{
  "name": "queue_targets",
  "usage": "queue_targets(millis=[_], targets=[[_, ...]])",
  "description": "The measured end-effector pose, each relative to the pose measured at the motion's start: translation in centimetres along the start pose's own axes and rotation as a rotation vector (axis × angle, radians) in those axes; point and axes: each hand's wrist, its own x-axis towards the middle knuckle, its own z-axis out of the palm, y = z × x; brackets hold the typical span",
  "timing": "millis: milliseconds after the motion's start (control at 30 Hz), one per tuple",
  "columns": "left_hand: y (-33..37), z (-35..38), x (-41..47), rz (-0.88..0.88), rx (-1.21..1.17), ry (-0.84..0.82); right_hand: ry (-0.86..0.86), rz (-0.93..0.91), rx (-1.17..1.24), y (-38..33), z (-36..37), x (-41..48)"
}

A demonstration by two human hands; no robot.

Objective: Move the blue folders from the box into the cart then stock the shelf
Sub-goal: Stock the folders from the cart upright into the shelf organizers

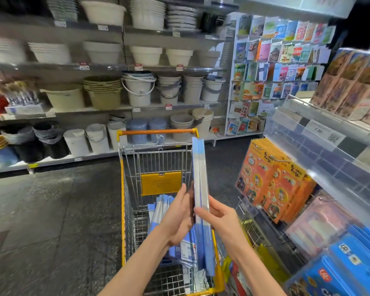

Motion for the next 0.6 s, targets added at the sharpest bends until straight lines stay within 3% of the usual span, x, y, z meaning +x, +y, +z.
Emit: queue_targets(millis=[167, 333, 433, 600], targets=[[1.2, -1.4, 0.0, -0.015, -0.097, -0.075, 0.074, -0.062, -0.202, -0.9, 2.0, 1.0], [3.6, -2.6, 0.6, -0.019, -0.001, -0.211, 0.195, -0.160, -0.459, -3.0, 1.9, 2.4], [5.9, -2.9, 1.9, -0.006, 0.187, -0.085, 0.260, -0.149, -0.297, -4.7, 1.0, 2.9], [6.9, -3.4, 5.4, 0.231, 0.349, 0.257, 0.421, -0.078, 0.039, -6.9, -0.7, 3.0]])
